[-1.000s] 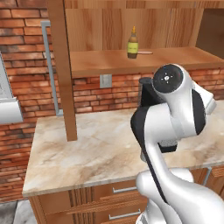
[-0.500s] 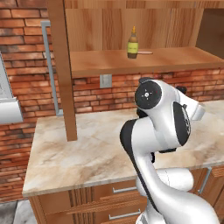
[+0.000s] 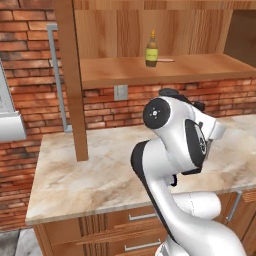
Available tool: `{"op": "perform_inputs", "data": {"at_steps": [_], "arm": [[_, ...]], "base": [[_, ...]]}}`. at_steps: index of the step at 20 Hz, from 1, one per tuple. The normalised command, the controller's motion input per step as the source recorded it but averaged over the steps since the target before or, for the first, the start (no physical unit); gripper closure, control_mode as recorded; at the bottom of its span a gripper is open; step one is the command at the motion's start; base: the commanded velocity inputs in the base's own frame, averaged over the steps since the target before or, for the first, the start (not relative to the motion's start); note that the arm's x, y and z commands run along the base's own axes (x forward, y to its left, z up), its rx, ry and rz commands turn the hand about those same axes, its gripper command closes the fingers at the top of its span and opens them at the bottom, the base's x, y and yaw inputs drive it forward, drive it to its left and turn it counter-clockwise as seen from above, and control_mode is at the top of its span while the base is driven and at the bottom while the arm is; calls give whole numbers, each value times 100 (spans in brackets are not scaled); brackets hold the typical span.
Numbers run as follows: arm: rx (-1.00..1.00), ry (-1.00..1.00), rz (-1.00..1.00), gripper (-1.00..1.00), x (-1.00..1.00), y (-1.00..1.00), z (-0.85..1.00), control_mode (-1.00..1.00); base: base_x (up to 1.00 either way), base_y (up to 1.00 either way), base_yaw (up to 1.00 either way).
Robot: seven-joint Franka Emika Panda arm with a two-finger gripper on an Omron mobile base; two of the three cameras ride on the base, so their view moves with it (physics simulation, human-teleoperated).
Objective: Pick the syrup bottle and honey bottle from the cabinet and place them next to the mug.
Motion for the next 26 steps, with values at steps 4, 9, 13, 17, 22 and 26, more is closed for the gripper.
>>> {"op": "perform_inputs", "data": {"at_steps": [4, 9, 13, 17, 22, 26], "arm": [[-3, 0, 0, 100, 8, 1, -39, -100], [-3, 0, 0, 100, 6, 13, -47, -100], [-5, 0, 0, 100, 0, 24, -23, -100], [-5, 0, 0, 100, 12, 31, -22, -100], [-4, 0, -2, 100, 31, 28, -14, -100], [-2, 0, -3, 100, 34, 25, -4, -100]], "base": [[0, 0, 0], [0, 0, 0], [0, 0, 0], [0, 0, 0], [0, 0, 0], [0, 0, 0]]}}
